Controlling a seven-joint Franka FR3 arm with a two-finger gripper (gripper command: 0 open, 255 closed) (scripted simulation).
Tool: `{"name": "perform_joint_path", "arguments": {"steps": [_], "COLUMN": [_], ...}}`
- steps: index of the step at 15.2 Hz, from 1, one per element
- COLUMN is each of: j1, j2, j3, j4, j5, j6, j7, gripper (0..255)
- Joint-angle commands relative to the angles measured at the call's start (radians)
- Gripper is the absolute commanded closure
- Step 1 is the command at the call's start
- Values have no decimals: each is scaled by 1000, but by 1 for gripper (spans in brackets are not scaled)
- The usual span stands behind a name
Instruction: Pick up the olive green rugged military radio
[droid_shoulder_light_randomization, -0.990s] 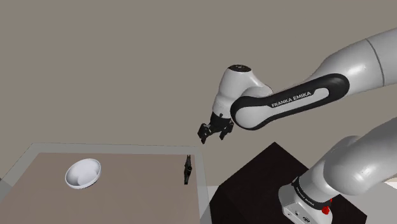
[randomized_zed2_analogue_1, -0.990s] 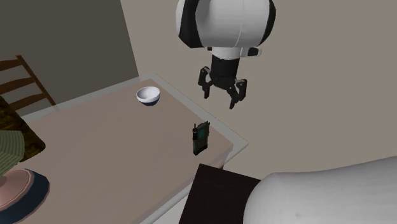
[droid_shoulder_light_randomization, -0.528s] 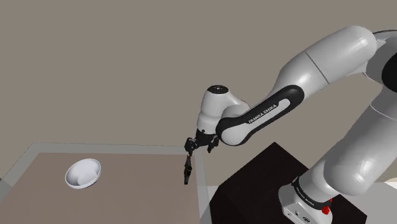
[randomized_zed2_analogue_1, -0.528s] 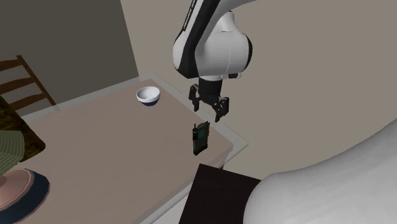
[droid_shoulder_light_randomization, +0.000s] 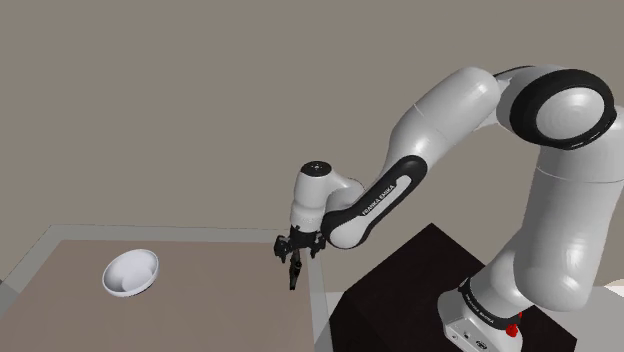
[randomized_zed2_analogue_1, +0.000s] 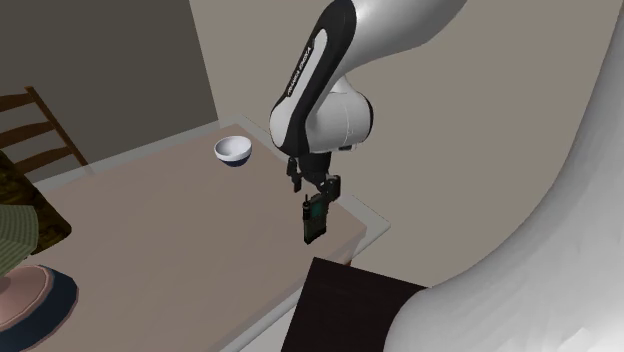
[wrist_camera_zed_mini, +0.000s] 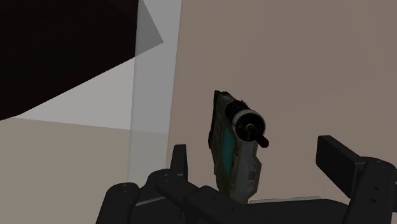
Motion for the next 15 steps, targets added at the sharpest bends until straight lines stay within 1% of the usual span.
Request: {"name": "perform_joint_path", "arguments": {"steps": [1,5,7,8,15], "j1": [15,45,46,45,44], "j2": [31,93,93,91,92], "j3": [-18,-57,-57,-56,-57], "j4": [9,26,26,24,24], "j5": [-19,-54,-54,-54,-54], "j6": [20,66,66,66,66], "j7": [14,36,36,35,35], "gripper": [0,0,0,255,255]}}
